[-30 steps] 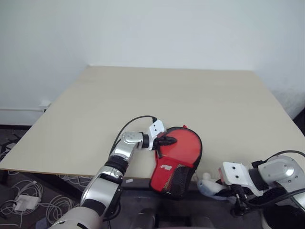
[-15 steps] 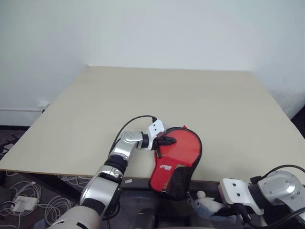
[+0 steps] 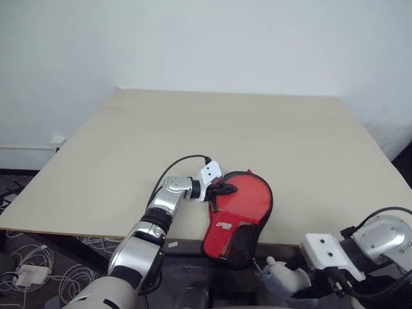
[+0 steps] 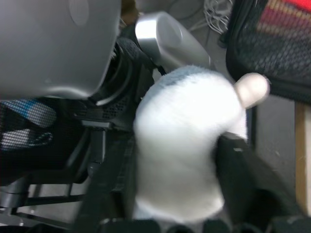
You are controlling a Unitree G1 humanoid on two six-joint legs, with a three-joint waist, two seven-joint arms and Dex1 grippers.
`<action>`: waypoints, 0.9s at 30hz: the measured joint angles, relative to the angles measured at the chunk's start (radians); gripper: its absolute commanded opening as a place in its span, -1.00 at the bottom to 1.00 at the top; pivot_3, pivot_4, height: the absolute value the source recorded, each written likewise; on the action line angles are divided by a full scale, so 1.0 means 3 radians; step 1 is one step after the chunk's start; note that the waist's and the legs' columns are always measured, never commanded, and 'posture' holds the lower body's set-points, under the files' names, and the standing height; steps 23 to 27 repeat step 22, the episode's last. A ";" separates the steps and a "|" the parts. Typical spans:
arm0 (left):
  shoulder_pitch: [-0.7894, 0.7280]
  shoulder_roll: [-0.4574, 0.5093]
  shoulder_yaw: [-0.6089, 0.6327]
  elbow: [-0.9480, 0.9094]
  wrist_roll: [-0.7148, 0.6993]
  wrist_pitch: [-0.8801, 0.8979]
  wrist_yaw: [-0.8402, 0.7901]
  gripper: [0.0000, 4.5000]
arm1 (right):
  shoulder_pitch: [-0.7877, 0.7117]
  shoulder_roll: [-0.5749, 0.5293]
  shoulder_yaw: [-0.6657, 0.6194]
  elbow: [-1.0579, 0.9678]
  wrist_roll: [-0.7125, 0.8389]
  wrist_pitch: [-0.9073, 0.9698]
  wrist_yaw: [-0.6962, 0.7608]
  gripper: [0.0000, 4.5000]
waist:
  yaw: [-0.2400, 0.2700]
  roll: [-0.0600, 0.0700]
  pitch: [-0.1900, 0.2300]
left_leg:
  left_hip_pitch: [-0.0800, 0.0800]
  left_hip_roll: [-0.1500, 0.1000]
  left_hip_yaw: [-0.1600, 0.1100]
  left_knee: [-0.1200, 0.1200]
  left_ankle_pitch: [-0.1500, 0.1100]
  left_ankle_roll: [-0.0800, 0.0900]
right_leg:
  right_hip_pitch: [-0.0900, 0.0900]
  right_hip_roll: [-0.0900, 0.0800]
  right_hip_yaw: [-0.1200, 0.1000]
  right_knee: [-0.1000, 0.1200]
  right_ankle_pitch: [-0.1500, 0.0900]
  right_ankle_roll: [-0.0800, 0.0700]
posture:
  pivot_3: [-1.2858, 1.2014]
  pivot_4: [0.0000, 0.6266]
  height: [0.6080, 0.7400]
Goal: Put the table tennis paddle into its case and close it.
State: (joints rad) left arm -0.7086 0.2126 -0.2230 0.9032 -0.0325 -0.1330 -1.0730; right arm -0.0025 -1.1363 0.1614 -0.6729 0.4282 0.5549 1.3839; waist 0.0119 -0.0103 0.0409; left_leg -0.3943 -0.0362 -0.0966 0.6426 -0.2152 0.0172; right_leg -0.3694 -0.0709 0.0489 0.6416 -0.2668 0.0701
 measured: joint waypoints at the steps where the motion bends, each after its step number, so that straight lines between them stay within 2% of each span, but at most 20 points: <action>1: 0.0039 0.0039 0.0007 -0.0067 0.0000 0.0013 0.0006 -0.84 | -0.0163 0.0009 0.0020 0.0116 0.0056 0.0012 0.0076 0.85 | -0.0018 0.0000 0.0000 | 0.0000 0.0000 0.0003 0.0000 0.0000 0.0000 | -0.0001 0.0000 0.0000 0.0001 0.0000 0.0000 | 0.03 -1.00 0.91; 2: 0.0074 0.0079 0.0021 -0.0127 -0.0002 0.0031 0.0010 -0.75 | -0.0347 0.0022 0.0007 0.0259 0.0088 0.0029 0.0132 0.99 | -0.0030 0.0001 0.0000 | 0.0001 0.0002 0.0004 -0.0001 0.0000 0.0000 | -0.0002 0.0000 0.0000 0.0002 0.0002 -0.0003 | 0.03 -1.00 0.91; 7: 0.0362 0.0397 0.0102 -0.0648 -0.0045 0.0192 -0.0050 -0.02 | -0.1423 0.0568 0.0146 0.1183 0.0065 0.0112 0.0081 1.00 | -0.0066 0.0000 0.0001 | 0.0001 0.0005 0.0007 -0.0005 0.0002 0.0002 | -0.0011 0.0004 -0.0003 0.0003 0.0009 -0.0014 | 0.03 -1.00 0.91; 12: 0.0752 0.0769 0.0311 -0.1383 -0.0232 0.0652 -0.0065 0.75 | -0.1968 0.1044 0.0201 0.1975 -0.0120 0.0097 -0.0186 1.00 | -0.0044 0.0000 0.0004 | -0.0005 0.0004 0.0003 -0.0008 0.0002 0.0002 | -0.0019 0.0002 0.0000 0.0004 0.0019 -0.0032 | 0.03 -1.00 0.91; 14: 0.0899 0.0963 0.0471 -0.1675 -0.0360 0.0897 -0.0055 0.99 | -0.2100 0.1202 0.0198 0.2200 -0.0164 0.0093 -0.0320 1.00 | -0.0039 0.0005 0.0007 | -0.0005 0.0005 0.0003 -0.0009 0.0002 0.0002 | -0.0021 0.0000 0.0000 0.0004 0.0020 -0.0032 | 0.03 -1.00 0.91; 17: 0.1203 0.1154 0.0825 -0.2200 -0.0548 0.1224 0.0130 0.99 | -0.2231 0.1432 0.0139 0.2469 -0.0210 0.0089 -0.0560 1.00 | -0.0041 0.0008 0.0008 | -0.0001 0.0009 -0.0003 -0.0011 0.0002 0.0002 | -0.0021 -0.0001 0.0006 0.0004 0.0020 -0.0033 | 0.03 -1.00 0.91; 22: 0.1680 0.1161 0.1423 -0.2799 -0.0857 0.1687 0.0675 0.99 | -0.2268 0.1719 0.0078 0.2782 -0.0320 0.0075 -0.0921 1.00 | -0.0040 0.0015 0.0011 | 0.0000 0.0021 0.0001 -0.0010 0.0002 0.0002 | -0.0021 0.0000 0.0005 0.0008 0.0020 -0.0033 | 0.03 -1.00 0.91; 27: 0.1680 0.1161 0.1423 -0.2799 -0.0857 0.1687 0.0675 0.99 | -0.2268 0.1719 0.0078 0.2782 -0.0320 0.0075 -0.0921 1.00 | -0.0040 0.0015 0.0011 | 0.0000 0.0021 0.0001 -0.0010 0.0002 0.0002 | -0.0021 0.0000 0.0005 0.0008 0.0020 -0.0033 | 0.03 -1.00 0.91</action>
